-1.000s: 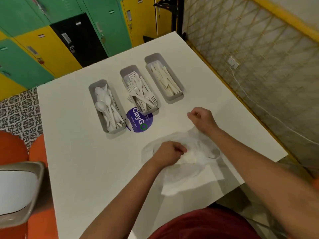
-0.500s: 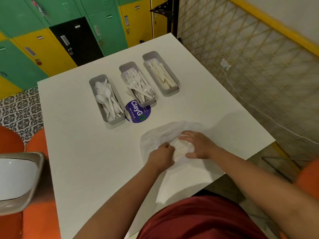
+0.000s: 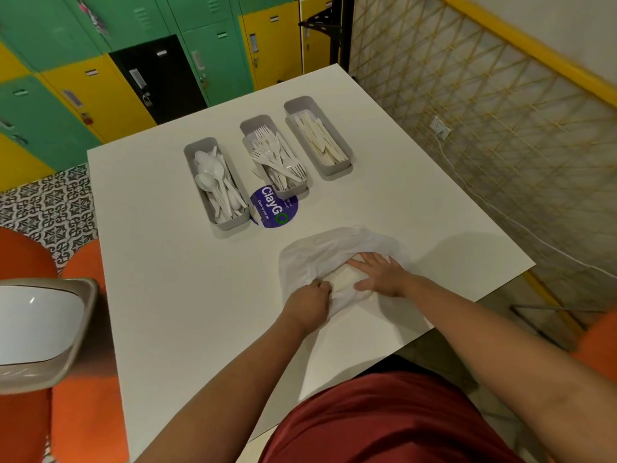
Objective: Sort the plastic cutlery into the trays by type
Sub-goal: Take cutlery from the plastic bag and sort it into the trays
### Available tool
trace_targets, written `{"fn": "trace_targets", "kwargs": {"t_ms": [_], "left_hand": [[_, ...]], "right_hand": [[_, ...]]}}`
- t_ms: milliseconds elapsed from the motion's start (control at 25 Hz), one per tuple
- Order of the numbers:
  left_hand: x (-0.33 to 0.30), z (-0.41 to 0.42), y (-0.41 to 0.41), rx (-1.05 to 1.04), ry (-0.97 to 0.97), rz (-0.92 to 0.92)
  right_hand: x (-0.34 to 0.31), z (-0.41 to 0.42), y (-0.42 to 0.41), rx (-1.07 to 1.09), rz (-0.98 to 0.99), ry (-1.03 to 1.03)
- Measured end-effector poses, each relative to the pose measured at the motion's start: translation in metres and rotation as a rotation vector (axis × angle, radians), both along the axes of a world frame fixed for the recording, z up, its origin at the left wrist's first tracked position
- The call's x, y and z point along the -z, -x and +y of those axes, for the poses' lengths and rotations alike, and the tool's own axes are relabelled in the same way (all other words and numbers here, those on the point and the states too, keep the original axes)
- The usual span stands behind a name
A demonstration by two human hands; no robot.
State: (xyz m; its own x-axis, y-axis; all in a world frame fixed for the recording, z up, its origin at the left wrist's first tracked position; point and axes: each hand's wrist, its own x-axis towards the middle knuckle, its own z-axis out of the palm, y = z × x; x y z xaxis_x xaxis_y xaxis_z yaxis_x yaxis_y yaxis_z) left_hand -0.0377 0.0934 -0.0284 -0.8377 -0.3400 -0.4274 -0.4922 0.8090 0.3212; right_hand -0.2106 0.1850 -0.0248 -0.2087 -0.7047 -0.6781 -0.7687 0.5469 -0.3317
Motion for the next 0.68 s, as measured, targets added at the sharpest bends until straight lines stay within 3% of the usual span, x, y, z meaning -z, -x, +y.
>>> {"fn": "trace_targets", "kwargs": {"t_ms": [200,680], "left_hand": [[0.003,-0.002,-0.004,0.002,-0.006,0.003],[0.006,0.008,0.003,-0.059,0.045,-0.011]], "right_hand": [[0.0,0.0,-0.002,0.028,0.013,0.069],[0.011,0.003,-0.004,-0.117,0.159,-0.004]]}}
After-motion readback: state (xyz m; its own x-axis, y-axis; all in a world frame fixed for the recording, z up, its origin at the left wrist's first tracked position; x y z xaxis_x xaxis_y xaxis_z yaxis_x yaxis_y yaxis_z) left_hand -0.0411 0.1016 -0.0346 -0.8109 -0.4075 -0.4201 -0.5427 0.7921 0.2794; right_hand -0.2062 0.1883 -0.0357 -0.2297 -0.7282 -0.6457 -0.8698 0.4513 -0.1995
